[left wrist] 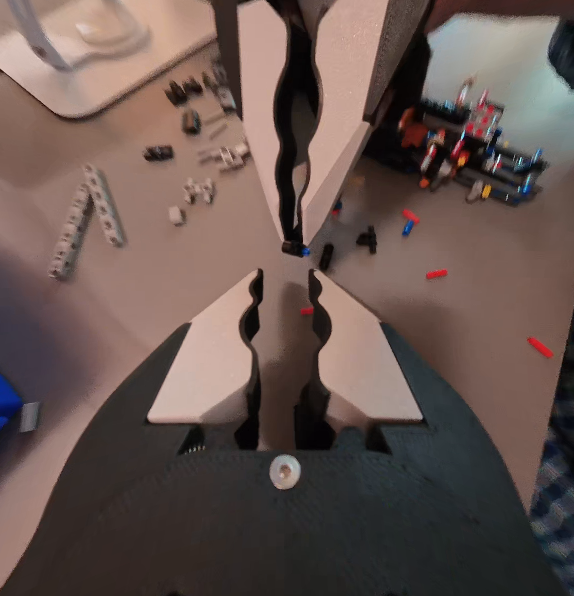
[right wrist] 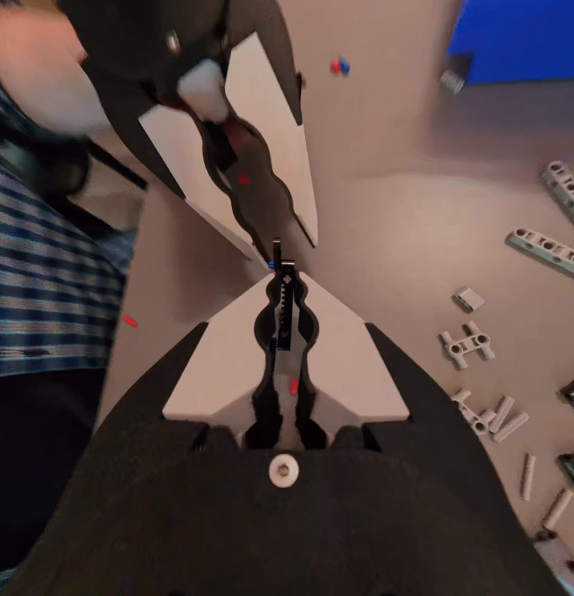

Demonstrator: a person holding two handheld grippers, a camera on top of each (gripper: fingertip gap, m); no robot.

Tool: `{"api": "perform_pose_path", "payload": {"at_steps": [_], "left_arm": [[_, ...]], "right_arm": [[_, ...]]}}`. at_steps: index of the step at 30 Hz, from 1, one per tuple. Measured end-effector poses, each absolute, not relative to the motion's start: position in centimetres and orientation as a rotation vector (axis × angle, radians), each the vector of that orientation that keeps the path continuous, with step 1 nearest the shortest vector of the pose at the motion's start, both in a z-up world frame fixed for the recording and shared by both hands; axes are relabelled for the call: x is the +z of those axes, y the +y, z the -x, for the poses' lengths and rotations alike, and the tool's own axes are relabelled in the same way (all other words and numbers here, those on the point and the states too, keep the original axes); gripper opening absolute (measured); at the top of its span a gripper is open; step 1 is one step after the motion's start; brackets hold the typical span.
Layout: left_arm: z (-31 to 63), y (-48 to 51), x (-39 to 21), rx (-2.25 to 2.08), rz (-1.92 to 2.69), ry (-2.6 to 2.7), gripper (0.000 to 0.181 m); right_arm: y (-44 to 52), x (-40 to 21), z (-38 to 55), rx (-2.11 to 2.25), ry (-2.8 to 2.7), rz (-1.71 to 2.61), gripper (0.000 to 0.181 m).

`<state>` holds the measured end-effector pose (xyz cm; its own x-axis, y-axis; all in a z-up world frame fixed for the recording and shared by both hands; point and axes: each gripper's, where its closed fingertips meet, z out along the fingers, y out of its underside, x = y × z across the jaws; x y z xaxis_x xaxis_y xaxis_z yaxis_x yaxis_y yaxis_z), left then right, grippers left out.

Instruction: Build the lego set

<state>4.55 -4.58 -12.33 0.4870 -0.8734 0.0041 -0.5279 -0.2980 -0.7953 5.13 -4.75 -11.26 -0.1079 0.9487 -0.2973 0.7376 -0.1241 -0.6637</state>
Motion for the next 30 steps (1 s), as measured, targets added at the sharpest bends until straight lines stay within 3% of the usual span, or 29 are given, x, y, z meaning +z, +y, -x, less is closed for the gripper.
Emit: {"api": "perform_pose_path", "payload": {"at_steps": [1, 14, 23, 28, 30], "left_arm": [[-4.7, -4.3, -11.3, -0.585, 1.928, 1.124, 0.031], [-7.2, -5.6, -0.3, -1.120, 1.494, 0.842, 0.017], [-7.0, -5.0, 1.0, -1.474, 1.454, 0.578, 0.021], [-7.2, -4.9, 1.3, -1.514, 1.456, 0.536, 0.016], [-7.2, -4.9, 1.2, -1.482, 1.458, 0.542, 0.006]], "right_arm": [[-4.7, -9.9, -5.0, 1.172, -1.792, 1.880, 0.005], [-6.0, 0.7, -5.7, 2.109, -1.296, 1.599, 0.004], [-4.9, 2.4, -4.8, 1.848, -1.136, 1.443, 0.004], [-5.1, 2.4, -4.3, 1.807, -1.085, 1.394, 0.005], [-4.9, 2.3, -4.1, 1.814, -1.054, 1.405, 0.004]]}}
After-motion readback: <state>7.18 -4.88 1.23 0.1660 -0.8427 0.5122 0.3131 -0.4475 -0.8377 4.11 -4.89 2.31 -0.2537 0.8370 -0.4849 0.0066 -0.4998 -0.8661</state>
